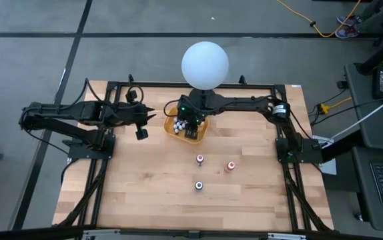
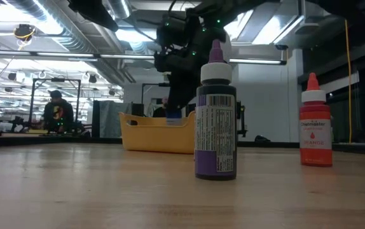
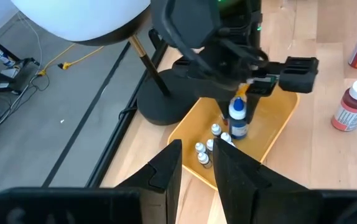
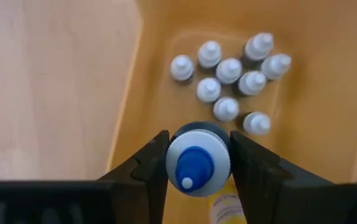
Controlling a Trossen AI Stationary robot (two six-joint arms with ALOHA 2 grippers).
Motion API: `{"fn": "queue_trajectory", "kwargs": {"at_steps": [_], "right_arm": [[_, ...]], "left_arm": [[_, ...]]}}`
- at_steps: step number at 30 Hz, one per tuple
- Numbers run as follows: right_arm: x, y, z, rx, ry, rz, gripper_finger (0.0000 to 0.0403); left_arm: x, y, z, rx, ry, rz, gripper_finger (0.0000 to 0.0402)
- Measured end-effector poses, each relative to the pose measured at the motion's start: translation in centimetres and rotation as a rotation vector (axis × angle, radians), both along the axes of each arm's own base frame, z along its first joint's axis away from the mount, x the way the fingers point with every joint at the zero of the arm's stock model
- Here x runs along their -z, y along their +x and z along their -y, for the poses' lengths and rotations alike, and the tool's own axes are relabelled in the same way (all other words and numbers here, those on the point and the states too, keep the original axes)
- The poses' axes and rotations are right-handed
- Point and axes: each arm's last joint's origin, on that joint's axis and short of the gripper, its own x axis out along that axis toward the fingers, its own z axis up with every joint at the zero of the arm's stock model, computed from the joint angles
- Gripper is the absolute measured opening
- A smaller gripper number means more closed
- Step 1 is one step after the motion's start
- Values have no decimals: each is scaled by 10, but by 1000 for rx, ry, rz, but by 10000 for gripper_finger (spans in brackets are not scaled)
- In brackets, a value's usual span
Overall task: Pick & Place food coloring
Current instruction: Put the large blue food coloring bottle into the yellow bin
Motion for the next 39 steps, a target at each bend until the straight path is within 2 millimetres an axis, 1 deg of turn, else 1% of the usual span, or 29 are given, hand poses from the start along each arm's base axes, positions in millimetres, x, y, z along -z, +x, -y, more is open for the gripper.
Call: {"fn": "queue_trajectory", "kwargs": {"at_steps": [2, 10, 39], "right_arm": [[0, -1, 1, 7, 2, -5, 148], [0, -1, 2, 9, 4, -4, 176], [0, -1, 2, -11, 31, 4, 182]], "left_arm": [[0, 0, 0, 0, 0, 0, 86], [0, 0, 0, 4, 4, -4, 86], [0, 0, 0, 8, 6, -6, 86]]}}
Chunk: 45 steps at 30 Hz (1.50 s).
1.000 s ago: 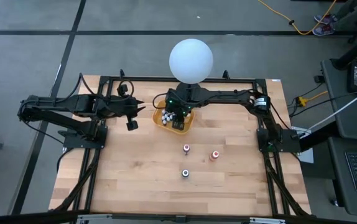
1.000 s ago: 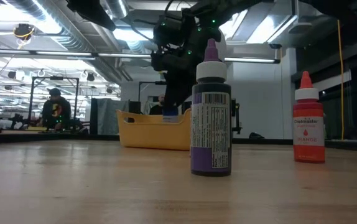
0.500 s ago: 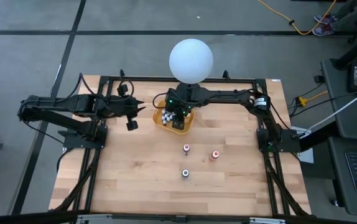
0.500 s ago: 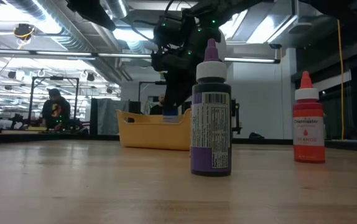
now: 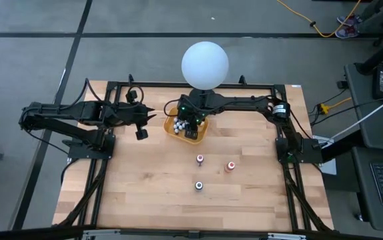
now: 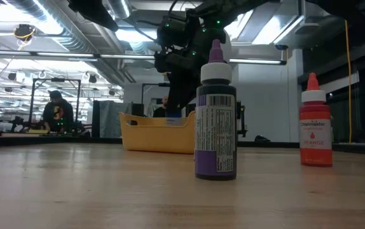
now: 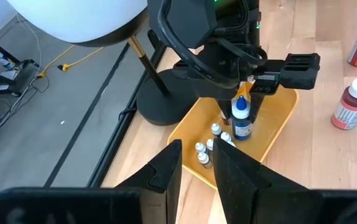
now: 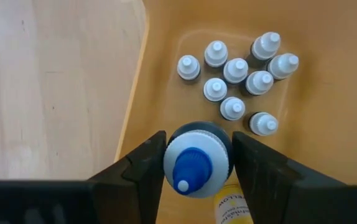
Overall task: Pick & Place food coloring
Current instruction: Put the large blue food coloring bottle into the yellow bin, then put the large pink food coloring bottle into the yellow bin
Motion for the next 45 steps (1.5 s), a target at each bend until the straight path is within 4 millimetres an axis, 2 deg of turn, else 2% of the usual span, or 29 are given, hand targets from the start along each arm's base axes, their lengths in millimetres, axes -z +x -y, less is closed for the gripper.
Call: {"fn": "queue_trajectory", "kwargs": {"at_steps": [21, 30, 33, 39, 45], "right_arm": [[0, -1, 5, -4, -8, 0, 183], [0, -2, 9, 7, -13, 1, 252], [-1, -1, 9, 8, -17, 13, 262], [-19, -3, 3, -1, -20, 26, 263], [-57, -15, -18, -28, -71, 7, 249]], "left_arm": [[0, 0, 0, 0, 0, 0, 86], [0, 0, 0, 0, 0, 0, 86], [0, 0, 0, 0, 0, 0, 86], [0, 0, 0, 0, 0, 0, 86], [0, 0, 0, 8, 11, -7, 86]]}}
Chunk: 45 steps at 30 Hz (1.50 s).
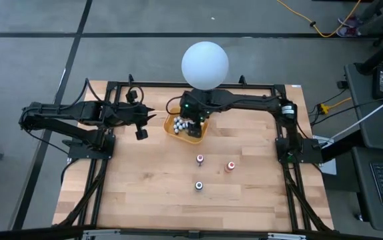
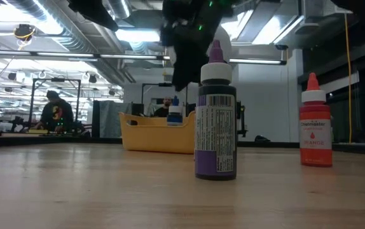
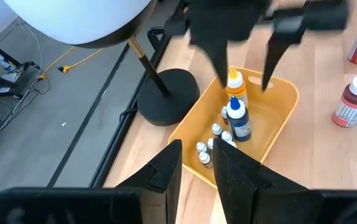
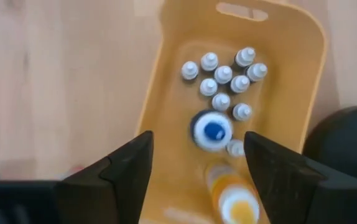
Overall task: Pick & Place food coloring
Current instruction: Put the large pink food coloring bottle into the yellow bin
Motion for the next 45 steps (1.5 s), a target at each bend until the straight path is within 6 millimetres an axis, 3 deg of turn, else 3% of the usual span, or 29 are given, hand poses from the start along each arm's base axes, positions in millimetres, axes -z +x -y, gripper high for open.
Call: {"fn": "queue_trajectory", "kwargs": {"at_steps": [7, 13, 16, 23, 29, 38, 45], "right_arm": [[-47, -35, -41, 21, -38, -33, 232], [-80, -73, -80, 109, -156, -15, 223], [-87, -92, -93, 143, -152, 42, 219], [-69, -144, -98, 207, -88, 199, 215], [-55, -179, -98, 245, -26, 302, 215], [-66, -208, -108, 149, -28, 355, 215], [-71, -220, -113, 44, -80, 352, 215]], "left_arm": [[0, 0, 1, 32, -23, -1, 86], [3, 10, 7, 214, -118, -2, 86], [3, 20, 9, 297, -122, 16, 86], [13, 48, 11, 404, -60, -11, 86], [17, 72, 12, 402, -135, -71, 86], [8, 120, 15, 344, -243, -142, 90], [2, 154, 32, 321, -316, -209, 149]]}}
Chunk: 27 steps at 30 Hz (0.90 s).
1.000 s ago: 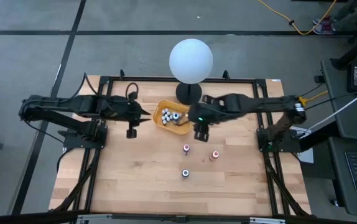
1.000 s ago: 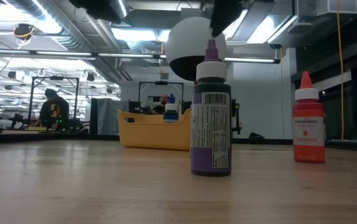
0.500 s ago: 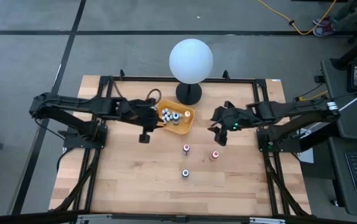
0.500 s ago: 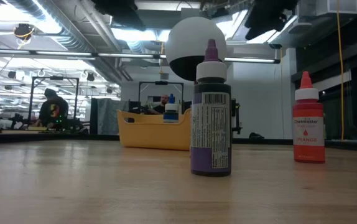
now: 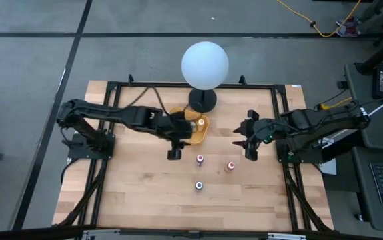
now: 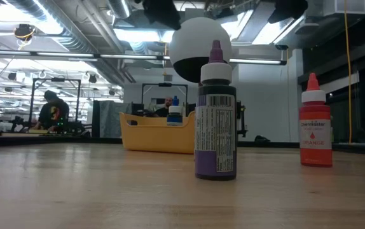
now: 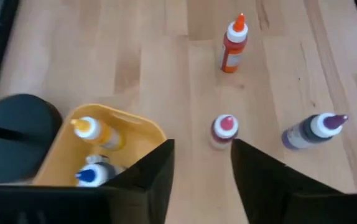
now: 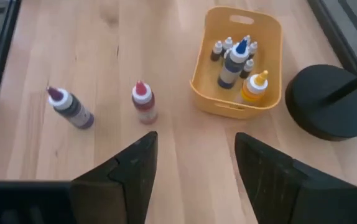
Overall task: Pick & Place food coloring
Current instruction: Put the large pink food coloring bottle into the yellow bin
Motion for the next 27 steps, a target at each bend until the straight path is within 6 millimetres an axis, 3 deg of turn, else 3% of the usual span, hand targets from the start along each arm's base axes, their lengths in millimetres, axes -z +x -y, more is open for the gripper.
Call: {"fn": "queue_trajectory", "kwargs": {"at_steps": [4, 10, 16, 27], "right_arm": [[-1, -6, 0, -33, -32, -16, 215], [-6, -12, 2, -90, -88, 3, 215], [-8, -14, 3, -118, -117, 8, 215], [-6, -18, 3, -148, -112, -25, 215]], "left_arm": [[9, 15, 10, -28, -41, -48, 191], [38, 33, 23, -59, -75, -126, 229], [69, 51, 34, -52, -74, -182, 229], [114, 80, 35, -32, -78, -195, 228]]}}
